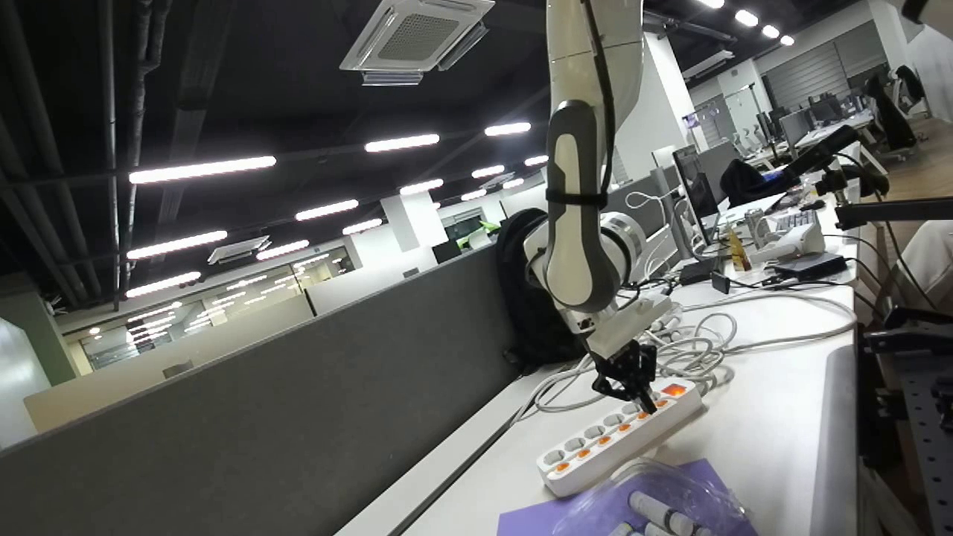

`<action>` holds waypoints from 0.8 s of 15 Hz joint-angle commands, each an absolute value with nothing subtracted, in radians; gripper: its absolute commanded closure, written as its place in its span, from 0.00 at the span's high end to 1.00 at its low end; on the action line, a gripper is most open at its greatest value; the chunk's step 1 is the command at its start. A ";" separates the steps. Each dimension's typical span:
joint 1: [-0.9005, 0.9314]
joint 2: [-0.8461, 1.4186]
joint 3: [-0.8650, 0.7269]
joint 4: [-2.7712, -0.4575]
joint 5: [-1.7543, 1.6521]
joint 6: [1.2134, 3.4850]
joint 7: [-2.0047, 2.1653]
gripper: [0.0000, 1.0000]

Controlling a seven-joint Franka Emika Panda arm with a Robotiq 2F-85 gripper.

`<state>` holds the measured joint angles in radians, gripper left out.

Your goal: Press the power button on the second socket from the right on the extension cord

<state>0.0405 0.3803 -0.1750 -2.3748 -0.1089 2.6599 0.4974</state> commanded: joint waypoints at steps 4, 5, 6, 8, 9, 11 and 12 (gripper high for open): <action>0.072 0.405 -0.202 -2.337 -0.108 2.681 0.512 0.00; 0.075 0.411 -0.204 -2.335 -0.108 2.682 0.515 0.00; 0.080 0.416 -0.207 -2.332 -0.111 2.683 0.520 0.00; 0.086 0.426 -0.212 -2.327 -0.109 2.682 0.524 0.00; 0.089 0.431 -0.216 -2.324 -0.108 2.682 0.526 0.00; 0.097 0.447 -0.224 -2.314 -0.109 2.680 0.533 0.00; 0.101 0.454 -0.229 -2.309 -0.109 2.680 0.536 0.00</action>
<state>0.0750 0.4235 -0.2030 -2.3412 -0.1090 2.6809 0.5031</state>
